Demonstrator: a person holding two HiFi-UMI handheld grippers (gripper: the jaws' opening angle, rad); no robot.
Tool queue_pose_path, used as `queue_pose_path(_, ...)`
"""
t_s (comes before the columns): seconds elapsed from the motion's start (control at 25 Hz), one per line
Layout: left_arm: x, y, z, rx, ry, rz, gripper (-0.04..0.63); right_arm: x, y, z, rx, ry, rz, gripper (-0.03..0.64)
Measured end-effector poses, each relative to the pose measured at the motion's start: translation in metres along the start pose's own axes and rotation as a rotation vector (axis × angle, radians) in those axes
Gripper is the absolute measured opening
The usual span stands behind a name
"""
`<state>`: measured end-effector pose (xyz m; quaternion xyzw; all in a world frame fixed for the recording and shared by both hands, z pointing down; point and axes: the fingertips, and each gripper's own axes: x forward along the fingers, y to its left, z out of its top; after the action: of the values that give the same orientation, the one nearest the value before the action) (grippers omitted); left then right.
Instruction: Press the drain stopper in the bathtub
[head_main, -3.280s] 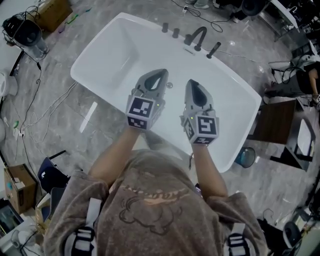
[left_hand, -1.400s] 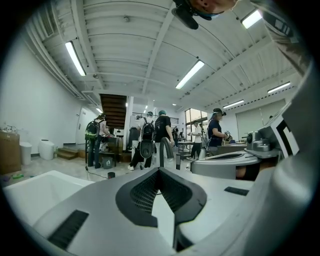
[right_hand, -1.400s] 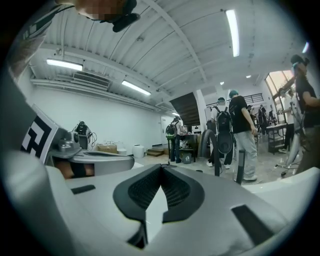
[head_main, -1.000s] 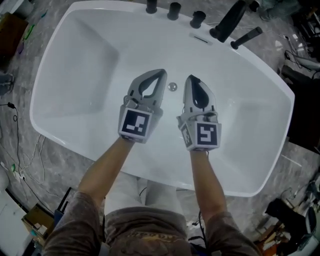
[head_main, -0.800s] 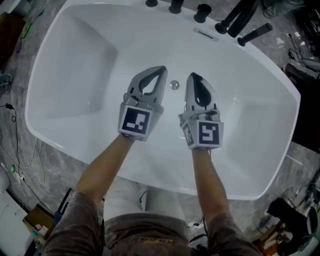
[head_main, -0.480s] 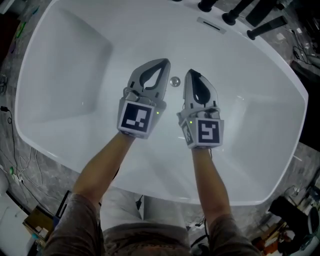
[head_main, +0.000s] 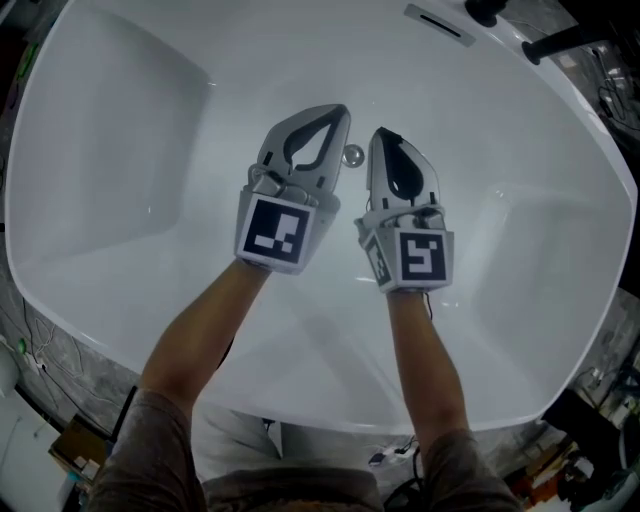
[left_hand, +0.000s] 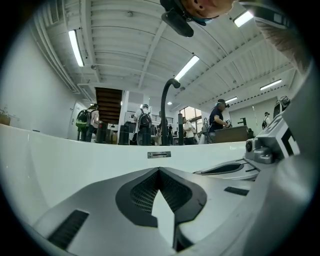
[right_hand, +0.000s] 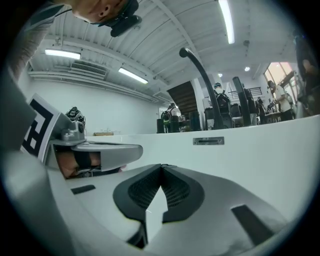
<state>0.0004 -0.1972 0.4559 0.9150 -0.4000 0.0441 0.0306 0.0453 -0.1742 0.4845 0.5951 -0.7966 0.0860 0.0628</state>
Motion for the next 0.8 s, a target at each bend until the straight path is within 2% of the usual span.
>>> queue_pose_path(0.12,0.003,-0.002,-0.01,-0.015,0.009,-0.005,0.0,0.007,-0.004,-0.013,-0.001,0.014,0.001,-0.002)
queue_pose_path(0.4,0.008,-0.006,-0.03,-0.059,0.041,-0.012,0.0,0.031,-0.017,-0.068,0.016,0.133,0.018,-0.002)
queue_pose_path(0.64,0.013,0.003,-0.048,-0.079,0.07,0.009,0.0,0.052,-0.029,-0.126,0.065,0.259,0.015,-0.002)
queue_pose_path(0.8,0.016,0.005,-0.062,-0.08,0.091,0.015,0.0,0.067,-0.035,-0.178,0.072,0.38,0.021,-0.002)
